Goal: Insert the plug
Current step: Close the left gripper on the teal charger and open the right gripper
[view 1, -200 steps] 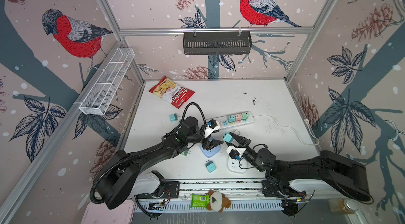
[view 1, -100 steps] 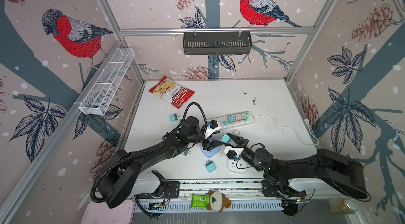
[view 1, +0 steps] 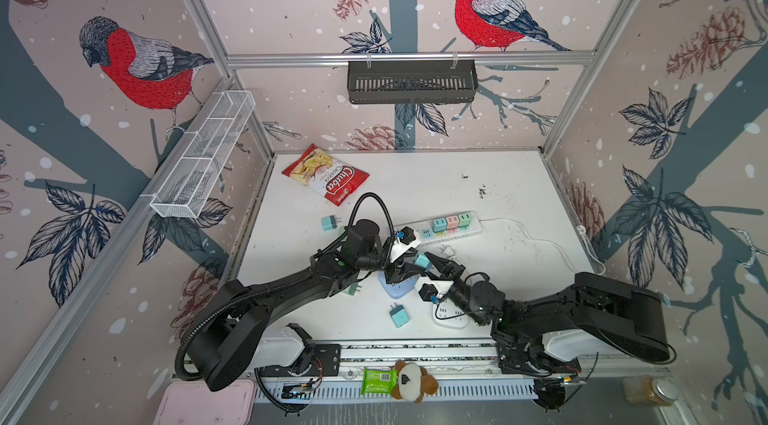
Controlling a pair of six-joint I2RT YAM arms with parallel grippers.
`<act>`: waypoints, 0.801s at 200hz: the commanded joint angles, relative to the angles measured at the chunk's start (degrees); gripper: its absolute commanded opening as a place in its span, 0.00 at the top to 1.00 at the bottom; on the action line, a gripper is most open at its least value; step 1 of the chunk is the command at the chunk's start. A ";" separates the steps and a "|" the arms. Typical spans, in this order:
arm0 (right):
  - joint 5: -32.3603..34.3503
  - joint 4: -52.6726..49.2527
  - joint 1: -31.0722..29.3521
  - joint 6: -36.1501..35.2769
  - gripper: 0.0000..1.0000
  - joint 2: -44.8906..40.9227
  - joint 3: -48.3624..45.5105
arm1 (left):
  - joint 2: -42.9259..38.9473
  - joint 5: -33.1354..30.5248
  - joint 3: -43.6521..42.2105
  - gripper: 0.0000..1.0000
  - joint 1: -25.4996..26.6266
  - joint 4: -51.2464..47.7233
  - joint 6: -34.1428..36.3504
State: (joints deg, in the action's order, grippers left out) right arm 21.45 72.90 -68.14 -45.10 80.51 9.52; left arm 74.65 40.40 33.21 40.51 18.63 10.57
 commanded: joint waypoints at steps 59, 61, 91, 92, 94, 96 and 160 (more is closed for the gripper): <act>0.13 3.42 -0.15 0.89 1.00 1.56 1.11 | 0.52 1.87 1.22 0.94 0.09 -1.18 1.91; 0.09 3.46 -0.15 0.96 0.99 1.55 1.16 | 0.50 1.81 1.17 0.96 0.09 -1.17 1.91; -2.81 0.03 -0.15 2.18 0.70 0.41 1.56 | -0.11 -0.77 0.80 1.00 0.05 -0.39 0.58; -2.81 -0.01 -0.15 2.24 0.68 0.38 1.56 | -0.12 -0.94 0.80 1.00 0.07 -0.33 0.54; -2.84 -0.17 -0.15 2.35 0.66 0.29 1.51 | -0.14 -1.12 0.78 1.00 0.09 -0.24 0.52; -2.82 -0.18 -0.15 2.44 0.63 0.16 1.48 | -0.19 -1.31 0.73 1.00 0.07 -0.19 0.49; -1.68 -1.19 4.82 9.09 0.01 -11.27 -2.32 | -0.69 -15.06 -1.52 1.00 -0.50 3.55 -1.83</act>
State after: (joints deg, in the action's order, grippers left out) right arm 20.38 71.57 -65.69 -41.50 74.08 8.58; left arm 74.48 32.29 32.67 40.45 18.26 8.82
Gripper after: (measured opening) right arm 0.998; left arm 0.282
